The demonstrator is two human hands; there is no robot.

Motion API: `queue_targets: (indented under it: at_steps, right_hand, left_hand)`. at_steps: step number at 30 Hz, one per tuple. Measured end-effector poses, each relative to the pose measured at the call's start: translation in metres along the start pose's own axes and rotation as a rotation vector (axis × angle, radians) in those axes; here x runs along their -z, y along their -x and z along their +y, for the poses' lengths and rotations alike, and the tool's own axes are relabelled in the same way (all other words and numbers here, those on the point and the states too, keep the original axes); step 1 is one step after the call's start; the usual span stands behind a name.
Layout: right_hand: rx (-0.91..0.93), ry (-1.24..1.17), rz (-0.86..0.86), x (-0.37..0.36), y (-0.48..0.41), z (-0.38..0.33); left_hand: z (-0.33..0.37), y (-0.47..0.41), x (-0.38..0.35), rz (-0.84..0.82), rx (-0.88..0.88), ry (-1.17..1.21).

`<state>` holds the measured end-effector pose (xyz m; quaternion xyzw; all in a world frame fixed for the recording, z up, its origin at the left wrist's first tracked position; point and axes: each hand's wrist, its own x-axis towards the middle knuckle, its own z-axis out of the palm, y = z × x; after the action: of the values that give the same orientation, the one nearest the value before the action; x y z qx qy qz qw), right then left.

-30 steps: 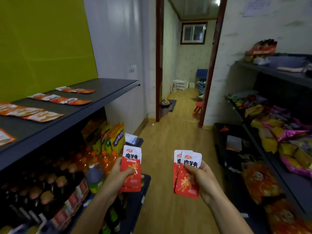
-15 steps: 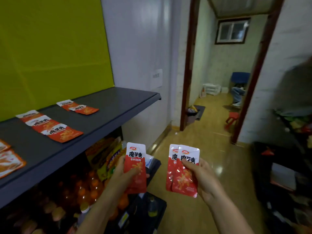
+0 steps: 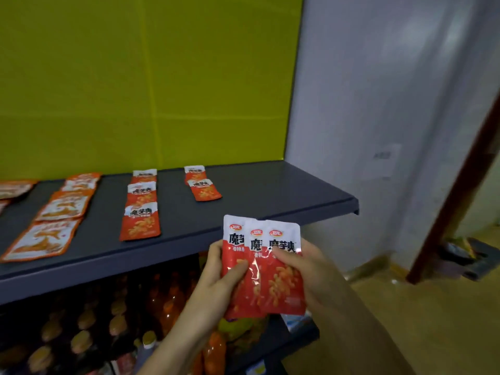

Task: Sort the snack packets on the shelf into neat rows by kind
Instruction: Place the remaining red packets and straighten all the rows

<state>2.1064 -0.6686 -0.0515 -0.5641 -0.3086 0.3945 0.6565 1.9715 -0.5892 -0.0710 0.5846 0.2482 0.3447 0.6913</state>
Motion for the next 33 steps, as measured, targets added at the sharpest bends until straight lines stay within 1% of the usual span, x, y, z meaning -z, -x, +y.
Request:
queue_targets:
  at_steps: [5, 8, 12, 14, 16, 19, 21, 25, 33]
  right_hand:
    - [0.005, 0.029, -0.207, -0.017, -0.044, -0.017]
    - [0.086, 0.137, -0.285, -0.038, -0.065, -0.026]
    - [0.157, 0.21, -0.288, -0.058, -0.099, -0.037]
    - [0.134, 0.263, -0.255, -0.061, -0.121, -0.043]
    - [0.075, 0.37, -0.217, -0.064, -0.143, -0.043]
    - [0.086, 0.651, -0.195, -0.074, -0.166, -0.033]
    - [0.113, 0.789, -0.159, -0.08, -0.173, -0.028]
    - [0.193, 0.972, -0.073, -0.082, -0.181, -0.023]
    - [0.242, 1.267, -0.033, -0.077, -0.19, -0.025]
  left_hand:
    - [0.018, -0.011, 0.003, 0.171, -0.128, -0.03]
    - [0.032, -0.018, 0.011, 0.281, -0.192, -0.033]
    - [0.051, -0.031, 0.034, 0.455, -0.293, -0.105]
    - [0.061, -0.038, 0.052, 0.543, -0.318, -0.141]
    - [0.07, -0.045, 0.07, 0.59, -0.324, -0.154]
    - [0.079, -0.056, 0.086, 0.604, -0.314, -0.152]
    - [0.083, -0.064, 0.092, 0.611, -0.308, -0.152]
    - [0.088, -0.077, 0.099, 0.597, -0.285, -0.148]
    - [0.092, -0.099, 0.096, 0.529, -0.226, -0.161]
